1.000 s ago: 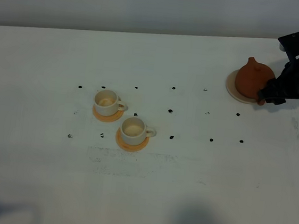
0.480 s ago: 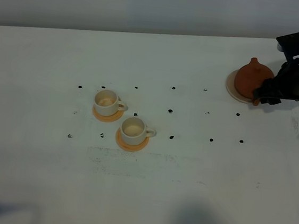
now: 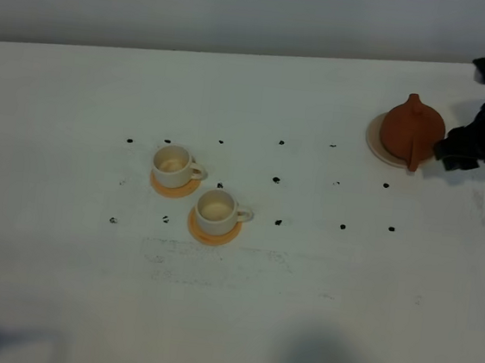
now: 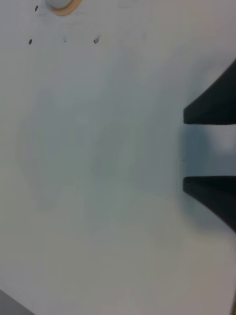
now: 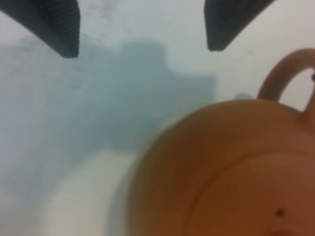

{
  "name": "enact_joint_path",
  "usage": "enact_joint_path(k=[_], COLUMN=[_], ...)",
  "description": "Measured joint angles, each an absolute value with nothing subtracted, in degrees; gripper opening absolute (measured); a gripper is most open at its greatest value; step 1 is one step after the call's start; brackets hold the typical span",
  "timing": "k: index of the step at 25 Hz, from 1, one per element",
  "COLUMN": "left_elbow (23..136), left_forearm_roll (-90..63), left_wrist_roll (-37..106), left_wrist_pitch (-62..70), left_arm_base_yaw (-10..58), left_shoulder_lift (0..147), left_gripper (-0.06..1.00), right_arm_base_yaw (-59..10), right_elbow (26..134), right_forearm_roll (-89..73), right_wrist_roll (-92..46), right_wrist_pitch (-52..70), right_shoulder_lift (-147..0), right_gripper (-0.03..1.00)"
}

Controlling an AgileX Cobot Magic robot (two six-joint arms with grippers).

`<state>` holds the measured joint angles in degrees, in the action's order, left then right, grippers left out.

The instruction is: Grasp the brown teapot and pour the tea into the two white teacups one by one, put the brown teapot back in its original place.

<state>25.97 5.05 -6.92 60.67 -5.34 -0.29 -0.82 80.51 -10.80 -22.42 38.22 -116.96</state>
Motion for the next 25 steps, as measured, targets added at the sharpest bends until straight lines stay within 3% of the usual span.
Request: enact_joint_path(k=[11,25], left_elbow=[25.97,25.97], left_forearm_roll=[5.05,5.05], left_wrist_roll=[-7.0,-7.0], left_wrist_pitch=[60.67,60.63], left_arm_base_yaw=[-5.34,-5.34], left_shoulder_lift=[-0.29,-0.29], left_gripper=[0.25,0.25], right_arm_base_yaw=[-1.65,-9.15], right_elbow=[84.14,89.39], right_forearm_roll=[-10.82,-7.25], right_wrist_roll=[-6.34,1.7], right_wrist_pitch=[45.2,53.71], right_shoulder_lift=[-110.77,-114.69], right_gripper=[0.53,0.53])
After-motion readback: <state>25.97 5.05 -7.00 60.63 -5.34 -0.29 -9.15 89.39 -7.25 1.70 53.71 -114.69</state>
